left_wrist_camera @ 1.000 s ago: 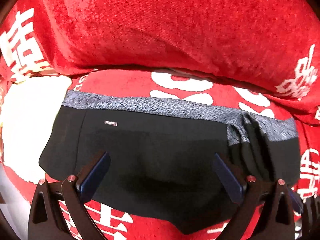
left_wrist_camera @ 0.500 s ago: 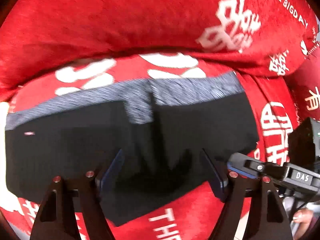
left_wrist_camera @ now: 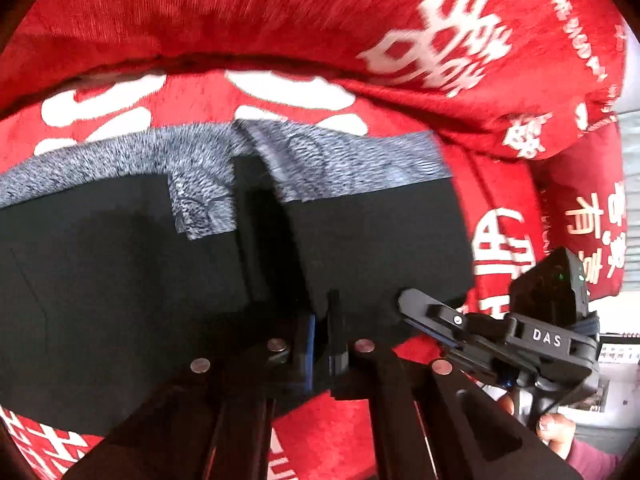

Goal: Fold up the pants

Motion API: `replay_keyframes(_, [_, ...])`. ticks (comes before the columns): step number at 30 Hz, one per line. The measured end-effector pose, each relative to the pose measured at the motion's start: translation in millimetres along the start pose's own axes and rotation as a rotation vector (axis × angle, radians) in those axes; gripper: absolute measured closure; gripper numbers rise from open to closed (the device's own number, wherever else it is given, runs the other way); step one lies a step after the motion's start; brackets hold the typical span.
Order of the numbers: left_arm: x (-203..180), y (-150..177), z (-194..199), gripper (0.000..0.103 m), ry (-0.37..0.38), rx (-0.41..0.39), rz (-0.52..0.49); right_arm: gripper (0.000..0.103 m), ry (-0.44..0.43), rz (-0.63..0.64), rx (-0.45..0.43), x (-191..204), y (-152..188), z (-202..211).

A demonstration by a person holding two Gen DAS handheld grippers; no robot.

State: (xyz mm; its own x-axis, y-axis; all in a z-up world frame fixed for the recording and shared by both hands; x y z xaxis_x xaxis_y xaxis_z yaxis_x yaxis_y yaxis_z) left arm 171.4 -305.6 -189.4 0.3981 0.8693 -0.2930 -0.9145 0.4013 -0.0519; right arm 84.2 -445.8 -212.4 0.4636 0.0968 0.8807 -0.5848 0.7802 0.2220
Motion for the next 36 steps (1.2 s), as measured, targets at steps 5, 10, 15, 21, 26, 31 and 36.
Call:
replay_keyframes(5, [-5.6, 17.8, 28.3, 0.098, -0.026, -0.063, -0.067, 0.099, -0.007, 0.081, 0.038, 25.3, 11.8, 9.7])
replay_keyframes(10, [20.4, 30.0, 9.9, 0.098, -0.06, -0.018, -0.015, 0.099, 0.04, 0.045, 0.079, 9.6, 25.7, -3.9])
replay_keyframes(15, [30.1, 37.3, -15.3, 0.097, -0.069, -0.011, -0.001, 0.099, 0.108, 0.048, 0.094, -12.6, 26.5, -19.9])
replay_keyframes(21, [25.7, 39.2, 4.3, 0.063, -0.175, -0.032, -0.017, 0.093, 0.148, 0.092, 0.169, 8.9, 24.9, -22.6])
replay_keyframes(26, [31.5, 30.7, 39.2, 0.038, -0.203, -0.091, 0.01, 0.09, 0.189, 0.209, 0.309, 43.9, 30.8, -2.2])
replay_keyframes(31, [20.8, 9.3, 51.5, 0.038, -0.242, -0.129, -0.004, 0.072, 0.226, 0.386, 0.246, 73.2, -10.3, 41.1])
replay_keyframes(36, [-11.8, -10.8, 31.0, 0.038, -0.28, -0.131, -0.064, 0.062, 0.317, 0.431, 0.137, 74.6, -76.7, 42.3])
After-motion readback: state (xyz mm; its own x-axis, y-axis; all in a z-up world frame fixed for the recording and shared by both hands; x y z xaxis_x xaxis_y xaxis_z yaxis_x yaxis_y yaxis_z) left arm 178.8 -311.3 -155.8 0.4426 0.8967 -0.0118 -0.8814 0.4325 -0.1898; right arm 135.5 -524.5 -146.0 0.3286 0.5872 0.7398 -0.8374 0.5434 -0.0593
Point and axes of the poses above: each gripper's, at about its wrist camera, not at the fingertips, and z roughly against the way its jaws point, x to its left, y to its underside, the point moved 4 cm from there along -z, roughly the way its jaws point, and after that the axes turned 12 degrees about -y, right-handed, at the moved point
